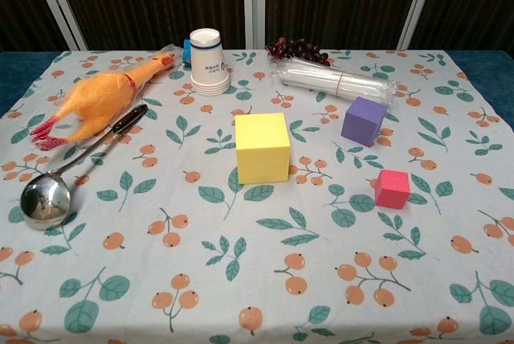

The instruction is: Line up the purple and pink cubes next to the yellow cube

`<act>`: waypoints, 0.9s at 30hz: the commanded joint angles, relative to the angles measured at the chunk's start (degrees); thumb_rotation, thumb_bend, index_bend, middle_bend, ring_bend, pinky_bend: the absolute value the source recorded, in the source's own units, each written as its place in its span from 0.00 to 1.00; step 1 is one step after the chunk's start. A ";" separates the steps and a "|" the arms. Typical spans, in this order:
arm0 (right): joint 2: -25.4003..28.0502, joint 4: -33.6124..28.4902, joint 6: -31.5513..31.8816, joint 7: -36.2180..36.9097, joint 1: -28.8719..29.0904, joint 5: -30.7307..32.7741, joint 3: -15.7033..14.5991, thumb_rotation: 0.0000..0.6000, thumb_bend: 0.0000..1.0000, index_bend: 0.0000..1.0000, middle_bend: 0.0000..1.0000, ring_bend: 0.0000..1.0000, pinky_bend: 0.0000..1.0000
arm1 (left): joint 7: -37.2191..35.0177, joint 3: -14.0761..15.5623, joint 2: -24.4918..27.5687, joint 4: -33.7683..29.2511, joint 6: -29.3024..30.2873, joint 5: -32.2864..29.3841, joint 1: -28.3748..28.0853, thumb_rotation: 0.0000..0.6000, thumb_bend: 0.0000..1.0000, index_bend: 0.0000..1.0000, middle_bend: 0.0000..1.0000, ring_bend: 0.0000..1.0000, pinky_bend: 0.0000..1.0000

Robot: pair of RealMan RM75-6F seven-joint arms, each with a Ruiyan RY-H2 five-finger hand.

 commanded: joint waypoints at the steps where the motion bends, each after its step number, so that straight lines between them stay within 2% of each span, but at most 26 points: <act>1: -0.05 -0.01 -0.31 0.11 0.15 -0.01 -0.04 1.00 0.13 0.03 0.04 0.00 0.00 | 0.11 0.00 0.03 -0.13 -0.07 -0.09 -0.02 1.00 0.02 0.24 0.17 0.12 0.12; 12: 0.44 -1.13 -1.25 -0.98 0.40 -0.58 -0.64 1.00 0.13 0.03 0.05 0.00 0.00 | -0.08 0.19 0.33 -0.58 0.39 0.04 0.41 1.00 0.02 0.24 0.17 0.12 0.12; 18: 0.96 -6.45 -5.84 -4.00 3.34 -3.00 -1.46 1.00 0.13 0.02 0.08 0.00 0.00 | -0.42 0.13 0.51 -0.70 1.05 0.73 0.50 1.00 0.02 0.24 0.17 0.12 0.12; 23: -0.17 -12.10 -11.98 -9.21 8.17 -2.52 0.36 1.00 0.13 0.03 0.09 0.00 0.00 | -0.81 0.19 0.58 -0.62 1.51 1.14 0.69 1.00 0.02 0.24 0.17 0.12 0.12; 27: -3.52 -14.14 -18.68 -14.41 13.51 2.00 3.57 1.00 0.13 0.04 0.10 0.00 0.00 | -1.12 0.32 0.63 -0.49 1.87 1.30 0.99 1.00 0.02 0.24 0.17 0.12 0.12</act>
